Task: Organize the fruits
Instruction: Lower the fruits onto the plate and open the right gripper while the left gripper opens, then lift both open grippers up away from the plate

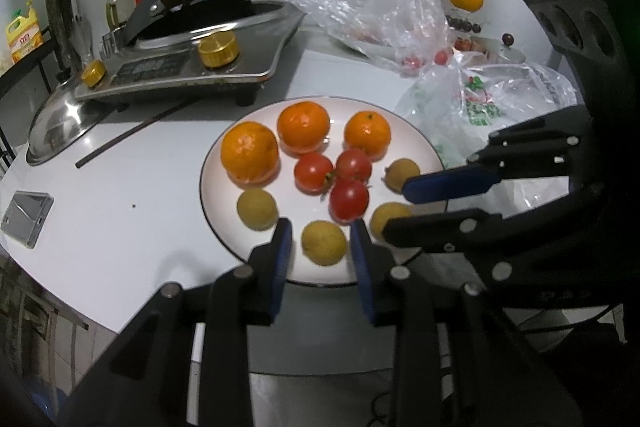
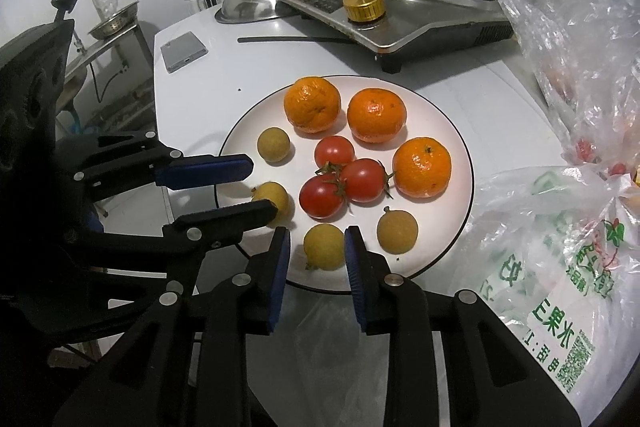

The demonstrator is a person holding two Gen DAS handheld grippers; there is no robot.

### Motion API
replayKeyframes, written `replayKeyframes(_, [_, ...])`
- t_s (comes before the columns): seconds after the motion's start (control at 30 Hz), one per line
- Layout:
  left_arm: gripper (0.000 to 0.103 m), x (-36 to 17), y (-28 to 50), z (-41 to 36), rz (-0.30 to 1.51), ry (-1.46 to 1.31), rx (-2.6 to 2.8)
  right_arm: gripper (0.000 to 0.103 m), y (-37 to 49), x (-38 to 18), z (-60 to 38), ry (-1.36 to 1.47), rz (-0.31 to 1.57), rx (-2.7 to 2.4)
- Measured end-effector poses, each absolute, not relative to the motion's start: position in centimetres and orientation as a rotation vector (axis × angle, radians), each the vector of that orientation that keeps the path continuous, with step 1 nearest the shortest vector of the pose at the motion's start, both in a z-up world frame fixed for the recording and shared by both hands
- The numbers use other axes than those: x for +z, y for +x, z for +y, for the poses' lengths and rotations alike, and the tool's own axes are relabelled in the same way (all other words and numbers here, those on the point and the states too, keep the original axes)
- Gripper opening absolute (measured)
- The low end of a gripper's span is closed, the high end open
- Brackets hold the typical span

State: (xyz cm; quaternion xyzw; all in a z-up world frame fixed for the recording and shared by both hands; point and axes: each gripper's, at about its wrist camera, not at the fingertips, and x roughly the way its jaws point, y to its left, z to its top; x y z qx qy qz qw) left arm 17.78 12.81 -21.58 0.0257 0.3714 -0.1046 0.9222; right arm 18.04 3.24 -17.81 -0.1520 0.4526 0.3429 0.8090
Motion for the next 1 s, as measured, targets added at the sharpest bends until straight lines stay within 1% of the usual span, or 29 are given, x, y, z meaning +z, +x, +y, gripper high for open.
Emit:
replayKeyframes(0.1, [0.032,-21.5,17.7,12.8,0.762,0.056,-0.213,0.032,17.9,-17.7,3.2,-0.325,0.964,0.732])
replayKeyframes(0.37, [0.032,-20.9,17.2,12.7,0.752,0.062,-0.202,0.033,17.6,-17.0,2.9,-0.324,0.948,0.732])
replayKeyframes(0.43, [0.036,-20.7,17.0,12.6,0.748,0.064,-0.197,0.033,17.4,-16.8,2.7,-0.323,0.943,0.731])
replayKeyframes(0.5, [0.037,-20.6,16.8,12.6,0.745,0.065,-0.193,0.033,17.2,-16.6,2.6,-0.322,0.938,0.73])
replayKeyframes(1.0, [0.039,-18.7,13.9,11.3,0.709,0.078,-0.166,0.033,14.5,-14.4,0.6,-0.316,0.883,0.707])
